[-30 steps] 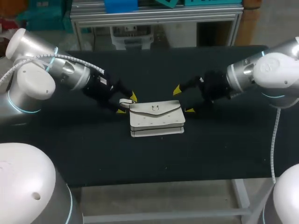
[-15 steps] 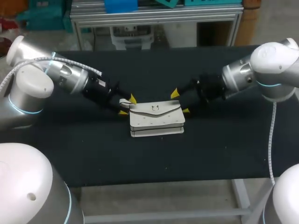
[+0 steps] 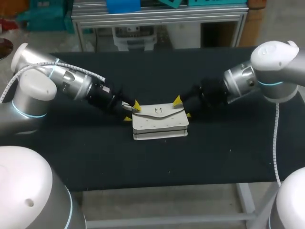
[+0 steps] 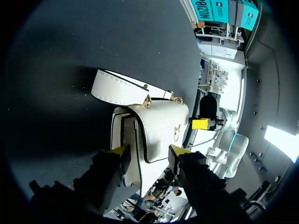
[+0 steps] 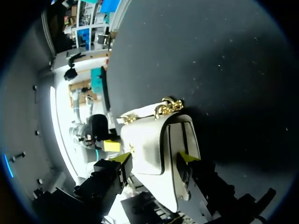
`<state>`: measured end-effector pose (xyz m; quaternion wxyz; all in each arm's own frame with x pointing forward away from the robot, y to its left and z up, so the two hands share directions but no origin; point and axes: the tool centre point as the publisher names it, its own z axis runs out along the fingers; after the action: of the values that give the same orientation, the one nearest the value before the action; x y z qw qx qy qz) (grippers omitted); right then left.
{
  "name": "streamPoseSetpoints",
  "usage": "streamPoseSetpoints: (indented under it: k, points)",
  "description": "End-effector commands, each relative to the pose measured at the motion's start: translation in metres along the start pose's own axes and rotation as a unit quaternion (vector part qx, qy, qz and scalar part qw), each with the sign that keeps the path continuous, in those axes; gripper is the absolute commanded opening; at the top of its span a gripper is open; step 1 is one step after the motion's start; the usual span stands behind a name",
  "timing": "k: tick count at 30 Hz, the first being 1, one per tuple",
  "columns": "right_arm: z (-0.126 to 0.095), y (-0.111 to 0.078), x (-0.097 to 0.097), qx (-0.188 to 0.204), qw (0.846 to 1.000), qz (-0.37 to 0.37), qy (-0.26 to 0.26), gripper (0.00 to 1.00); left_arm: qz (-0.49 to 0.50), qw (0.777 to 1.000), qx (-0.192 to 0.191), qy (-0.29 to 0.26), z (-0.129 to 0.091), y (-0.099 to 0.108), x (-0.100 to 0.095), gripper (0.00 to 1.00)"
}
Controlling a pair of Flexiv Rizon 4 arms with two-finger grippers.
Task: Pick up the bag, open it, inspect its contents, close it, and place it on the opposite side
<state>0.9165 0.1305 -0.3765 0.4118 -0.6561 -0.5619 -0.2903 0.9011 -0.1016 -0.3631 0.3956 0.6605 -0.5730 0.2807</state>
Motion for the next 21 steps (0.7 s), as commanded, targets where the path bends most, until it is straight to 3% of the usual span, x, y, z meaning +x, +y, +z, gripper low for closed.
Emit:
streamPoseSetpoints:
  k: [1, 6, 10, 12, 14, 19, 21]
  points:
    - [0.008, 0.006, -0.004, 0.003, 1.000, 0.001, 0.004, 0.57, -0.005, 1.000, -0.006, 0.014, 0.007, -0.009, -0.008, 0.37]
    - [0.012, 0.006, -0.006, -0.003, 1.000, 0.001, -0.001, 0.50, -0.014, 1.000, -0.014, 0.018, 0.014, -0.012, -0.015, 0.38]
    - [0.015, 0.006, -0.011, -0.002, 1.000, 0.005, -0.002, 0.49, -0.019, 1.000, -0.016, 0.016, 0.018, -0.012, -0.019, 0.33]
    - [0.016, 0.006, -0.014, -0.002, 1.000, 0.006, -0.003, 0.44, -0.020, 1.000, -0.018, 0.015, 0.020, -0.012, -0.020, 0.21]
    - [0.017, 0.005, -0.015, -0.005, 1.000, 0.007, -0.008, 0.00, -0.020, 1.000, -0.018, 0.014, 0.020, -0.012, -0.020, 0.15]
    - [0.016, 0.004, -0.018, -0.007, 1.000, 0.006, -0.004, 0.00, -0.015, 1.000, -0.014, 0.015, 0.018, -0.008, -0.016, 0.16]
    - [0.015, 0.004, -0.019, -0.011, 1.000, 0.008, -0.002, 0.00, -0.013, 1.000, -0.012, 0.015, 0.017, -0.007, -0.015, 0.29]
